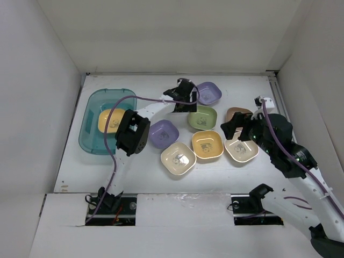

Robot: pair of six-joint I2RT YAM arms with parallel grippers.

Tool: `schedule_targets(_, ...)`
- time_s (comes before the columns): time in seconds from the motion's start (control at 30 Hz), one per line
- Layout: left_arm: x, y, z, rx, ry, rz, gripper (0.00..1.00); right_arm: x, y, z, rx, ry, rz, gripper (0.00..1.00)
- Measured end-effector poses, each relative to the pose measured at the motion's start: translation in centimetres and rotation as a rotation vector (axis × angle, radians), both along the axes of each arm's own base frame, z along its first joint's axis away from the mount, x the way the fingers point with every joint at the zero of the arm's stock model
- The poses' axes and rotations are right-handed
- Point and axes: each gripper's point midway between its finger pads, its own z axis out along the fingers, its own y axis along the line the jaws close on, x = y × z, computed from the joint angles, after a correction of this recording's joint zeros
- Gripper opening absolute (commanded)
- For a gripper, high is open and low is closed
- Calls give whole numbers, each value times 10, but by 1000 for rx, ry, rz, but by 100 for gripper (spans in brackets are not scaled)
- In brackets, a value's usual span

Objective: Place the plates into the plastic bin on the countertop

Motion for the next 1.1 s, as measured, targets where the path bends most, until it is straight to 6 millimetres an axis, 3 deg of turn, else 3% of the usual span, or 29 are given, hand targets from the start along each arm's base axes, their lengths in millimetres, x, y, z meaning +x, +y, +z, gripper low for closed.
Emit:
schedule_targets(0.1,-9,8,-17,37,34,6,69,0,0,-3,-3,6,0,100)
schedule_targets(0.17,-10,11,-23,55,43,16,52,0,0,-3,-3,6,0,100)
schedule_targets(0.37,-2,26,-31,91,47,94,25,0,0,-3,2,8,-3,100)
schedule_targets(0.47,11,44,-30,70,46,178,1,0,0,-3,2,8,-6,100)
schedule_targets(0.57,30,69,-10,12,12,270,0,0,-1,-3,-1,9,-12,100)
schedule_targets(0.7,46,118,27,-11,-53,397,0,1,-2,-3,-2,9,-13,100)
schedule_targets(0.87,54,187,91,-135,-137,579,0,1,-1,-4,-2,10,-13,100)
schedule_targets(0.97,45,251,121,-219,-188,732,0,2,-1,-4,-2,10,-13,100)
schedule_targets(1.1,10,338,130,-268,-222,965,0,4,3,-7,-5,21,-1,100)
